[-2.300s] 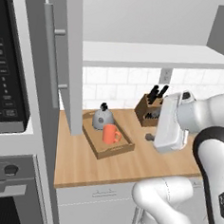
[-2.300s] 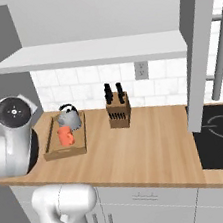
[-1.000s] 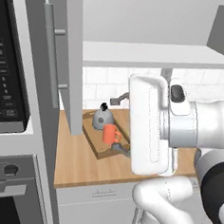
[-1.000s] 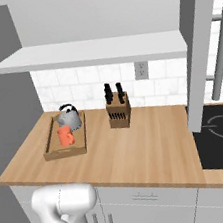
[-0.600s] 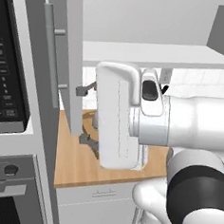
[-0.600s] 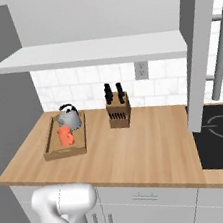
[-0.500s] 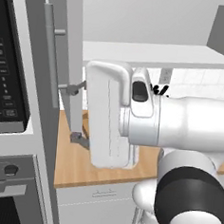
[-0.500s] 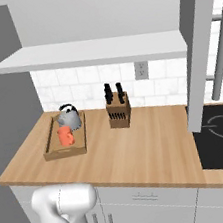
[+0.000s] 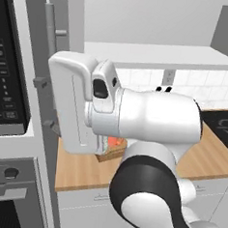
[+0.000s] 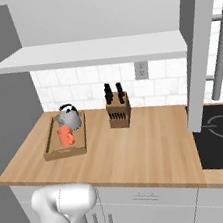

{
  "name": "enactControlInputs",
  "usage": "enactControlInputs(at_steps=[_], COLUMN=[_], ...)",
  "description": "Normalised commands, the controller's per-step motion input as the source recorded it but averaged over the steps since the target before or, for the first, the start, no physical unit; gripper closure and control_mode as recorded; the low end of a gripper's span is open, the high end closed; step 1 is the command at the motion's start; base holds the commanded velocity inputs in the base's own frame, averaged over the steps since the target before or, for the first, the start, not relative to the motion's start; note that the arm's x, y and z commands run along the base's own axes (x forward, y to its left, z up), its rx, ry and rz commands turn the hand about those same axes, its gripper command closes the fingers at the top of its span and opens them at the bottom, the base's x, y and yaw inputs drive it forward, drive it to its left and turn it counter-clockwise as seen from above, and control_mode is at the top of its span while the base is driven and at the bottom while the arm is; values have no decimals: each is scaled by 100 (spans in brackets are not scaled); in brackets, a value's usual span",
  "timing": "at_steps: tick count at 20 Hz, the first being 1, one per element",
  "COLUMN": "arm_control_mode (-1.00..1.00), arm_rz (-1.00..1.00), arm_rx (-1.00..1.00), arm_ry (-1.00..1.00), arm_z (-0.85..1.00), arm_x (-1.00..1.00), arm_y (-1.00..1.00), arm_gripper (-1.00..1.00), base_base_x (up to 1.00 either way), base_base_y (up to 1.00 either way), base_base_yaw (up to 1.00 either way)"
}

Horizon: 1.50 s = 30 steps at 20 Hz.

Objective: Pick the kettle from the counter and place it on the tray. Then pick the mug from the cabinet and place it on the tray. Then close the cabinet doors.

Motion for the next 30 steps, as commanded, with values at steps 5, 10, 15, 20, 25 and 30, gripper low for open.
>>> enactControlInputs(at_steps=[5,10,15,20,25,30], arm_control_mode=[-100,-100,-100,-100,-100,-100], arm_rz=[0,0,0,-1,-18,-26], arm_rx=[-1,0,-2,-3,-10,-8], arm_ry=[0,0,0,1,12,13], arm_z=[-10,-16,-7,-2,-2,-4], arm_x=[63,60,52,56,54,65], arm_y=[3,0,-18,-32,-52,-55], arm_gripper=[-100,-100,-100,-100,-100,-100], base_base_x=[0,0,0,0,0,0], base_base_y=[0,0,0,0,0,0], base_base_yaw=[0,0,0,0,0,0])
